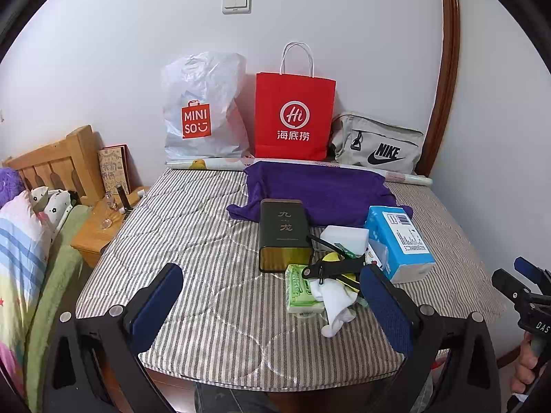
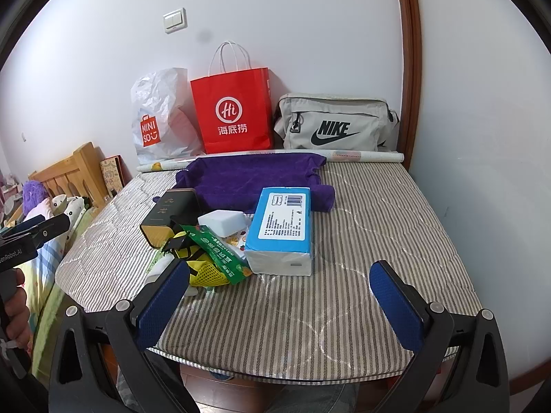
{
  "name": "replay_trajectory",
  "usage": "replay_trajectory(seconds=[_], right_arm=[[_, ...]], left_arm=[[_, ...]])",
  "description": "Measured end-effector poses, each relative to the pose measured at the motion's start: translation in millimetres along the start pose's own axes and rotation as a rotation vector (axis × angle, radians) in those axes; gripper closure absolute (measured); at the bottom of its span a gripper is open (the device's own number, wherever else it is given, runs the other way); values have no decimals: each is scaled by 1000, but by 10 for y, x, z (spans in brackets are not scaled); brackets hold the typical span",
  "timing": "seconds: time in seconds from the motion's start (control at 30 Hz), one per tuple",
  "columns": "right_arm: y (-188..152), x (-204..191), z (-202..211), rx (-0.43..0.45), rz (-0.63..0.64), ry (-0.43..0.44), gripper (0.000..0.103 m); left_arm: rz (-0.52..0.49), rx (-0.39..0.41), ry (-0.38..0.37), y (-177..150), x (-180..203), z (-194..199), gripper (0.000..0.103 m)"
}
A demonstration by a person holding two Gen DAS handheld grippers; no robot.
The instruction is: Organize soft objects
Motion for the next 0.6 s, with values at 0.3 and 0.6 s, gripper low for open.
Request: replay_trajectory(seconds=[0.3, 0.6], right_arm=[[1, -1, 10, 2, 0, 1, 0], [2, -2, 16, 3, 0, 2, 0]], left_arm=[[-5, 4, 6, 24, -22, 26, 0], [-14, 4, 9, 6, 9, 35, 0]])
Point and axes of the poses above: each gripper's, at about its wrist camera, not at the fingertips, and z roughly against the way its jaws point, x to its right, y to its top, the point moved 5 cm from there along -z, roughly the way its jaws point, and after that the axes turned 6 degrees about z, right-handed, at the moved point
